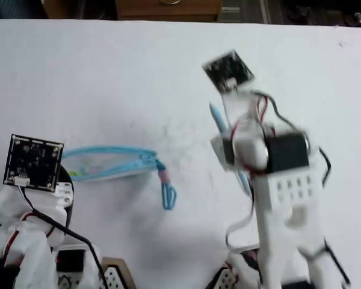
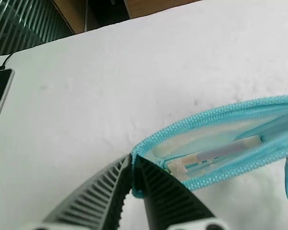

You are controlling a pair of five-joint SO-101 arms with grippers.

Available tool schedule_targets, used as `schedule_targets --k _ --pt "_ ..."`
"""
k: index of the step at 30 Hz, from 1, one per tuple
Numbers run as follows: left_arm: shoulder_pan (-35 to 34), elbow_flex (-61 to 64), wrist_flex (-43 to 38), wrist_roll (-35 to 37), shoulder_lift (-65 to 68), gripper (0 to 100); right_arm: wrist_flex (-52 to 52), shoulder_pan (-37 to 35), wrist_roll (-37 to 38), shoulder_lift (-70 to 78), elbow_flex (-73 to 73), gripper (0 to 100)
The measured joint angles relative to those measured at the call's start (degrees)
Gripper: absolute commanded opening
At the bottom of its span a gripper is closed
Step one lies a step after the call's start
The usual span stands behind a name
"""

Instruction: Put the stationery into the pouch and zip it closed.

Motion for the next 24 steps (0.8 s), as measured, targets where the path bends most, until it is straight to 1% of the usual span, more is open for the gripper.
schedule_targets --k 4,6,8,12,15,18,20,24 --pt "0.00 0.00 0.00 0.00 0.00 2 -13.89 -0.18 -1.05 -14.51 16.44 1.8" --pt "0.00 0.00 0.00 0.00 0.00 2 -21.19 -0.88 -5.36 -20.57 21.98 1.8" --pt "0.00 0.00 0.00 0.00 0.00 2 -26.64 -3.52 -11.87 -24.88 24.44 1.8" --pt "0.00 0.00 0.00 0.00 0.00 2 -34.20 -11.08 -25.93 -27.87 24.53 1.8" --pt "0.00 0.00 0.00 0.00 0.00 2 -38.24 -18.99 -32.35 -28.04 23.03 1.8" --pt "0.00 0.00 0.00 0.00 0.00 2 -42.46 -26.81 -35.34 -28.13 18.81 1.8" --pt "0.00 0.00 0.00 0.00 0.00 2 -43.60 -28.31 -35.96 -27.43 15.56 1.8" --pt "0.00 0.00 0.00 0.00 0.00 2 -43.96 -28.75 -36.04 -25.05 7.30 1.8"
